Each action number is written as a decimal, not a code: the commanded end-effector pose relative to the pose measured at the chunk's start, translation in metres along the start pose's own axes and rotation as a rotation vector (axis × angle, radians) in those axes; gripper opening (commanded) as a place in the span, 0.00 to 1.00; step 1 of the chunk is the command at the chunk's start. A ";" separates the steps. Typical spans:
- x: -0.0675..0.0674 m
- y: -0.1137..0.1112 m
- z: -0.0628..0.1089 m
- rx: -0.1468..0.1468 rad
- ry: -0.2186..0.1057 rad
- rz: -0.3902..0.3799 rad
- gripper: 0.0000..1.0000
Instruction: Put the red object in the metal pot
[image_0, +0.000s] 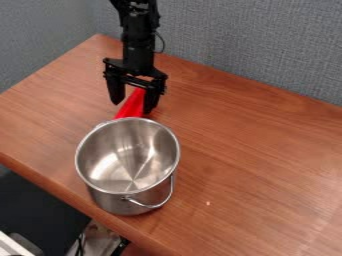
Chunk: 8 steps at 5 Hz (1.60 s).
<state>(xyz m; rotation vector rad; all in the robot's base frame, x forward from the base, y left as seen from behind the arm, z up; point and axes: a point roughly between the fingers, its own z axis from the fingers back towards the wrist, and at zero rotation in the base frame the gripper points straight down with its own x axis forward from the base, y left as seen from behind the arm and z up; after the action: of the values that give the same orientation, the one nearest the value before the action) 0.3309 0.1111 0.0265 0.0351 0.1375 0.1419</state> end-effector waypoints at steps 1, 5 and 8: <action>0.004 0.008 0.010 -0.003 -0.054 0.017 1.00; 0.004 0.007 0.005 -0.010 -0.085 0.026 1.00; 0.005 0.007 0.006 -0.007 -0.109 0.034 1.00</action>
<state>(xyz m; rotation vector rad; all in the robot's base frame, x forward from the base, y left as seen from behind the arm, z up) 0.3323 0.1123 0.0148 0.0255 0.0793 0.1610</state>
